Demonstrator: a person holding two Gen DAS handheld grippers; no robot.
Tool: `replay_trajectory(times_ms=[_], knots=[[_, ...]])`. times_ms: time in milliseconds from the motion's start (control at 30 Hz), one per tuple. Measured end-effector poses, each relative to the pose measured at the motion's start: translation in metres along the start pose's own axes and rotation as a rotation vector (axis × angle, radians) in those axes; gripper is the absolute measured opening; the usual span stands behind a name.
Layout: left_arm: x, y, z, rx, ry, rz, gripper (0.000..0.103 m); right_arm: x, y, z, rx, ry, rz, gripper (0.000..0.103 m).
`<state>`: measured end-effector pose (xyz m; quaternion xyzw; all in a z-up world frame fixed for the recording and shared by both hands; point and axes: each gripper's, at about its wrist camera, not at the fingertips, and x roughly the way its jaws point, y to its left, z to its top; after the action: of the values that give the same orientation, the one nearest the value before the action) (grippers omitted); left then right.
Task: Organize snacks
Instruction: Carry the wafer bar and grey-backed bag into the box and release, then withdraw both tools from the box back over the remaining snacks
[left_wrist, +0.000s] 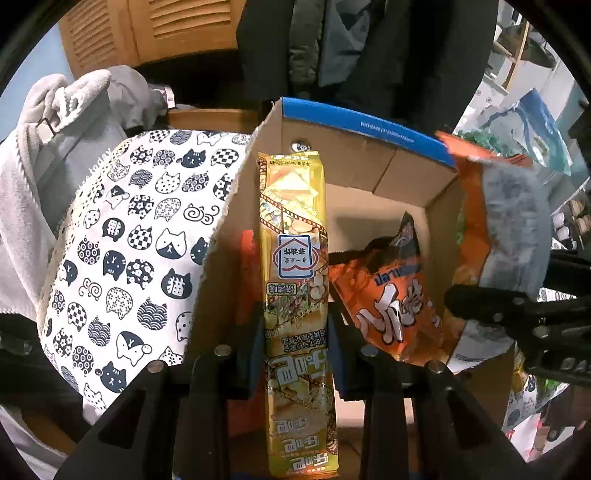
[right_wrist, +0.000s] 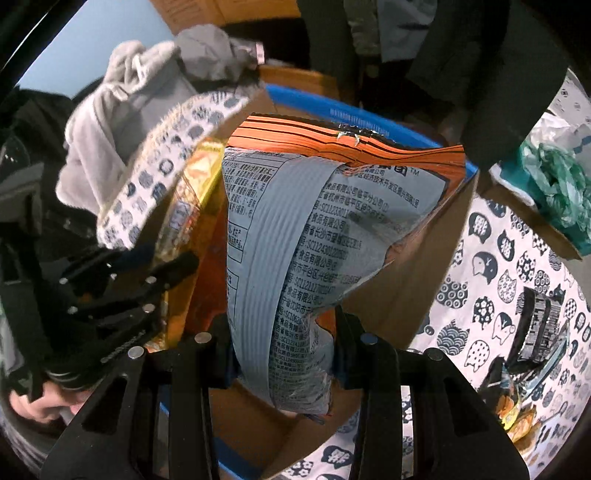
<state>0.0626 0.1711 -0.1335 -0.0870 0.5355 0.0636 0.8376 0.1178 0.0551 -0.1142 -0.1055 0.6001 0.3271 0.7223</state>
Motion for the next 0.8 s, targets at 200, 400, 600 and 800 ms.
replay_trajectory(times_ms=[200,400,600,800], knots=[[0.001,-0.008,-0.001,0.035,0.005,0.003,0.031,0.020,-0.008,-0.002,0.008,0.043,-0.010,0.037],[-0.002,-0.007,-0.002,0.044,-0.008,0.028,0.031,0.026,-0.009,-0.002,-0.006,0.073,0.003,0.043],[-0.006,-0.003,0.000,0.017,-0.003,0.026,0.036,0.013,-0.015,-0.004,0.007,0.033,-0.020,0.059],[-0.024,-0.018,0.002,0.044,-0.055,0.031,0.068,-0.023,-0.026,-0.009,0.036,-0.045,-0.011,0.069]])
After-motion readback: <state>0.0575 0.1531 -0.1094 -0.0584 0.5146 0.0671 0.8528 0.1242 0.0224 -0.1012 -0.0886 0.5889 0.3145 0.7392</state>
